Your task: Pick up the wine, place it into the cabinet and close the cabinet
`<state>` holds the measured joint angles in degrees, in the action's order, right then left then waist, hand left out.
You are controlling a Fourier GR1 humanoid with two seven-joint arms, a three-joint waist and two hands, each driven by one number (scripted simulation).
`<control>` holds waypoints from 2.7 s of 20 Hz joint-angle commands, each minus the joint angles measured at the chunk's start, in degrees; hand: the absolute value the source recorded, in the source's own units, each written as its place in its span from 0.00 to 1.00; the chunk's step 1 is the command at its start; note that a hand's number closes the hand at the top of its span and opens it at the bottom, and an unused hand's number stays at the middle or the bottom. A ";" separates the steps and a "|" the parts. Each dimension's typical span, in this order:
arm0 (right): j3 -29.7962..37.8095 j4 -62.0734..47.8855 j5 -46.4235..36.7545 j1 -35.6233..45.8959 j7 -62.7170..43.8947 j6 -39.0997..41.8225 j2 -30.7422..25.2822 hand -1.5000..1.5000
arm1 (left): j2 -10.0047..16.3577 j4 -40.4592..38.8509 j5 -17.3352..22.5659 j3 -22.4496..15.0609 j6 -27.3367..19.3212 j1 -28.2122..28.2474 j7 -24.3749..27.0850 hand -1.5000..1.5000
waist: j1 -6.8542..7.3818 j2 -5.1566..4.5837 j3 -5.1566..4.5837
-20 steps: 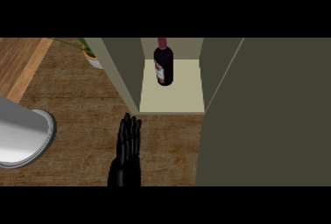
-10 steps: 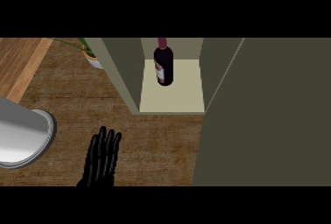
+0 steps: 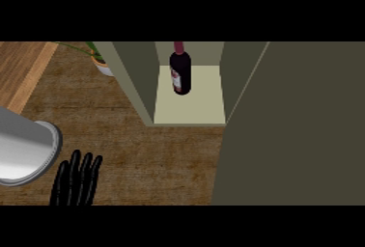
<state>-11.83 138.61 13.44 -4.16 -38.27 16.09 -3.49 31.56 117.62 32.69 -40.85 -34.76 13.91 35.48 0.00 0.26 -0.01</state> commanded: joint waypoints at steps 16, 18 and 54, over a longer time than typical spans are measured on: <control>-32.27 9.12 -6.82 -0.83 -7.37 -5.42 3.49 1.00 | 11.13 1.51 16.23 26.09 16.29 10.20 0.41 0.00 | -0.35 0.26 -0.12; -32.68 8.80 -7.43 0.83 -7.49 -6.93 3.49 1.00 | 10.42 1.38 12.99 23.70 17.86 13.38 2.82 0.00 | 0.03 0.18 -0.07; -24.31 -34.19 -0.24 63.64 -0.75 -45.77 3.37 1.00 | 7.77 -1.21 17.22 30.96 25.15 6.96 -6.91 0.00 | 2.44 -0.48 -0.14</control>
<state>-41.09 113.20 9.15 49.46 -40.87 -28.85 -1.87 42.11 118.18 53.12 -7.39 -9.57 20.52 26.60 2.53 -0.23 -0.15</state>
